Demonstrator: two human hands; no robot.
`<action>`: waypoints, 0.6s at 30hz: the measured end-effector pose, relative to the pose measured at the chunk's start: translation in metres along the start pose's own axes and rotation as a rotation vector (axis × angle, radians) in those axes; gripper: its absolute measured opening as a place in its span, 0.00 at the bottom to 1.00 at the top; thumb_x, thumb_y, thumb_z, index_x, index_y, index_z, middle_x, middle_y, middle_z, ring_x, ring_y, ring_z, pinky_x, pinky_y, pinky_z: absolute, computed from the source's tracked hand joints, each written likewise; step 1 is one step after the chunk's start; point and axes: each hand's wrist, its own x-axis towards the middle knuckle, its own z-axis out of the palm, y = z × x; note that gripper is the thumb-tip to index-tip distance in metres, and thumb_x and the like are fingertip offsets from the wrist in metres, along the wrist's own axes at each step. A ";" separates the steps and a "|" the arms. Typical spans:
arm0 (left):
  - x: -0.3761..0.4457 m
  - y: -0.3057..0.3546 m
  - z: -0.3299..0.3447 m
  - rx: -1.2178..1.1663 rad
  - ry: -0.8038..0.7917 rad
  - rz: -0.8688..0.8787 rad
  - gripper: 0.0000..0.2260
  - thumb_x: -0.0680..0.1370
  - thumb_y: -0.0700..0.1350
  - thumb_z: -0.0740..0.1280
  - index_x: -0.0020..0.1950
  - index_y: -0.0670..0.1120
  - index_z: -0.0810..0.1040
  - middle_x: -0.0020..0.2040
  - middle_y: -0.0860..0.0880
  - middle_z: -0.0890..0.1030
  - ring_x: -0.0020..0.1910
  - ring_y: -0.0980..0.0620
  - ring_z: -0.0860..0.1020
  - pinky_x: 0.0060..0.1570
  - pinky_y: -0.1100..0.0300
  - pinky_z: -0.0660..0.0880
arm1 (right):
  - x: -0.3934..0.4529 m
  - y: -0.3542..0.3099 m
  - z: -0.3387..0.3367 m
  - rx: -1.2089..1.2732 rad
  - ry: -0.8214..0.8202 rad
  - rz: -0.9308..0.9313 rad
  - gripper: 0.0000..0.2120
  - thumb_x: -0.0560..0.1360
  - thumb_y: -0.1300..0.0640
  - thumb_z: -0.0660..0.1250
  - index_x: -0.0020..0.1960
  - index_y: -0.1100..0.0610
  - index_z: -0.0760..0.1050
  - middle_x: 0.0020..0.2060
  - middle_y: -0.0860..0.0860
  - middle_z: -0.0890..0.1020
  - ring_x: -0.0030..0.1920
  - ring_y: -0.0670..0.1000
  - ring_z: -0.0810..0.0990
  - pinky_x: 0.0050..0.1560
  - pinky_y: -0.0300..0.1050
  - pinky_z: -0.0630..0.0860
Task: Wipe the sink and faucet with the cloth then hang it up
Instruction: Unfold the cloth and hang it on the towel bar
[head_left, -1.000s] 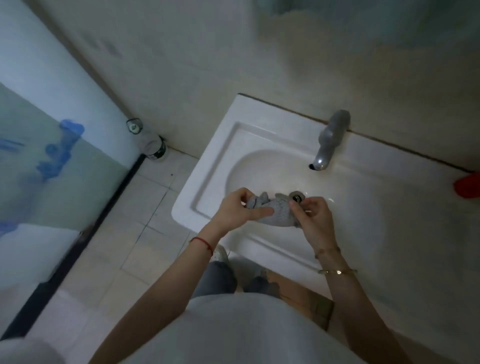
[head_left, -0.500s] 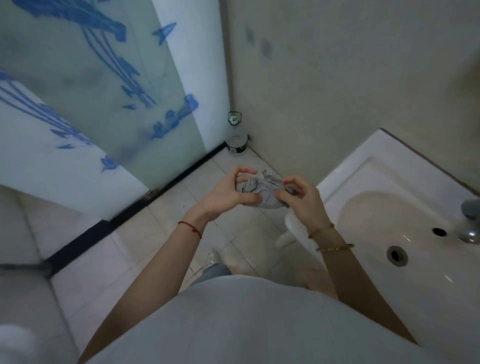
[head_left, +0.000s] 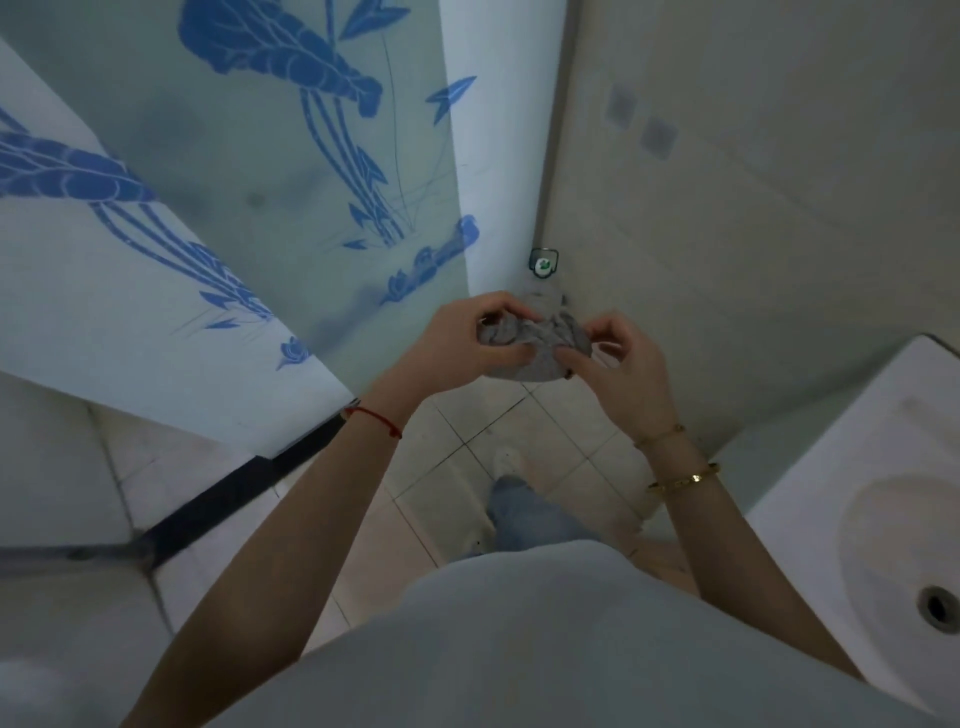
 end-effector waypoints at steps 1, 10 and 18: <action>0.009 -0.004 -0.004 0.029 0.010 0.025 0.12 0.73 0.46 0.75 0.56 0.48 0.84 0.45 0.58 0.83 0.41 0.70 0.78 0.42 0.75 0.70 | 0.010 0.000 0.002 -0.002 0.013 0.000 0.11 0.70 0.61 0.75 0.43 0.56 0.73 0.38 0.44 0.77 0.43 0.49 0.76 0.50 0.45 0.75; 0.123 -0.031 -0.046 0.074 0.106 0.243 0.12 0.75 0.45 0.74 0.57 0.44 0.85 0.56 0.48 0.85 0.54 0.58 0.81 0.59 0.73 0.72 | 0.122 0.011 0.011 0.040 0.206 0.099 0.09 0.73 0.63 0.72 0.42 0.57 0.72 0.36 0.44 0.76 0.38 0.33 0.76 0.40 0.27 0.73; 0.230 -0.031 -0.076 0.082 -0.175 0.185 0.08 0.74 0.41 0.74 0.50 0.43 0.78 0.48 0.51 0.78 0.43 0.52 0.79 0.42 0.60 0.79 | 0.201 0.012 0.005 0.078 0.326 0.071 0.06 0.73 0.55 0.68 0.42 0.45 0.74 0.43 0.49 0.80 0.48 0.53 0.80 0.51 0.49 0.77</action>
